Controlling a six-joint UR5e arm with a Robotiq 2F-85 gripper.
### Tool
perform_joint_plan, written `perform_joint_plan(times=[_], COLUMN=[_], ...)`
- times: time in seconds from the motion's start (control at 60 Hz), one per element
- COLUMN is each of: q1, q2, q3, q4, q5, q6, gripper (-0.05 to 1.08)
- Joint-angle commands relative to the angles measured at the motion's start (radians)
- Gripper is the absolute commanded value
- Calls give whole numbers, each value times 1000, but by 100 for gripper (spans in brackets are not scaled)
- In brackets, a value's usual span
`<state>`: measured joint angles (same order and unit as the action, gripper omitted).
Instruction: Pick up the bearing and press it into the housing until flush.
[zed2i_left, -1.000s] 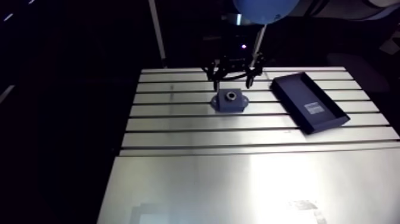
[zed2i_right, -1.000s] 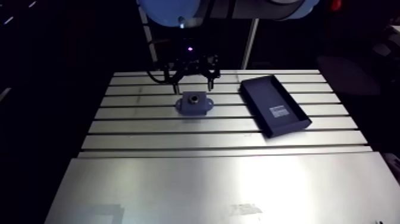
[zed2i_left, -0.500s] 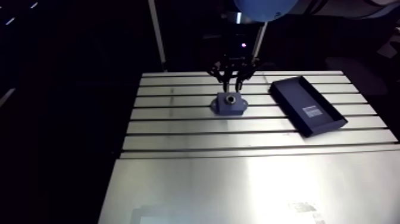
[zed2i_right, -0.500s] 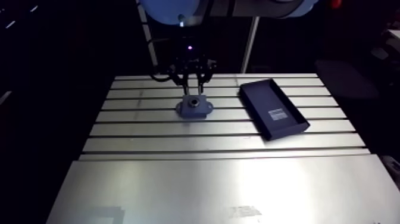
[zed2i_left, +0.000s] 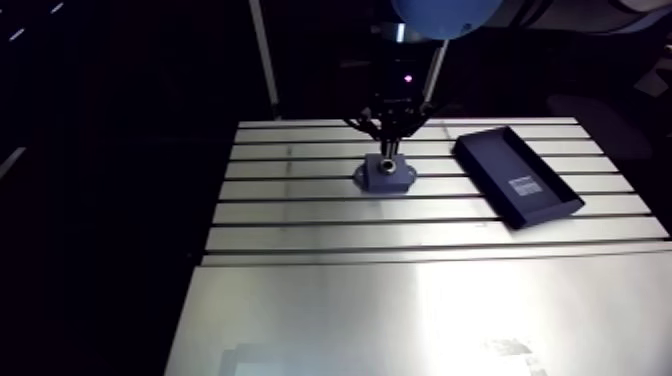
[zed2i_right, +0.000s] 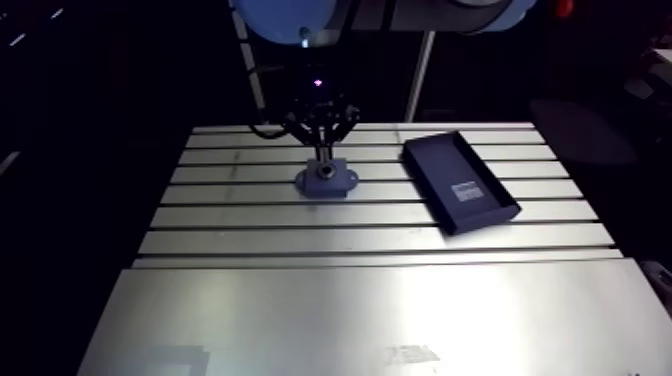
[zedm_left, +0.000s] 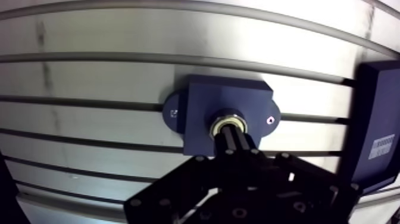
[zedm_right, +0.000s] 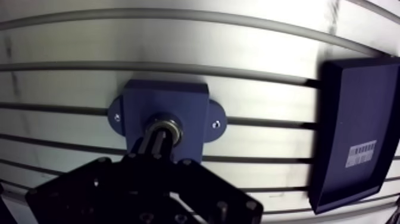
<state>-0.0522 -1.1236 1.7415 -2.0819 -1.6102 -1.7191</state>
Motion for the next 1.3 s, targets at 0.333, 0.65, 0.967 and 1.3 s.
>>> perform_joint_plan(times=[0.333,0.65,0.967,1.3], q1=[-12,-12,-12,-9], q2=[3,6,8,9], q3=[3,4,3,12], q4=[1,-1,-2,-6], q5=[21,34,28,22], q6=[17,19,19,19], gripper=[96,102,103,103])
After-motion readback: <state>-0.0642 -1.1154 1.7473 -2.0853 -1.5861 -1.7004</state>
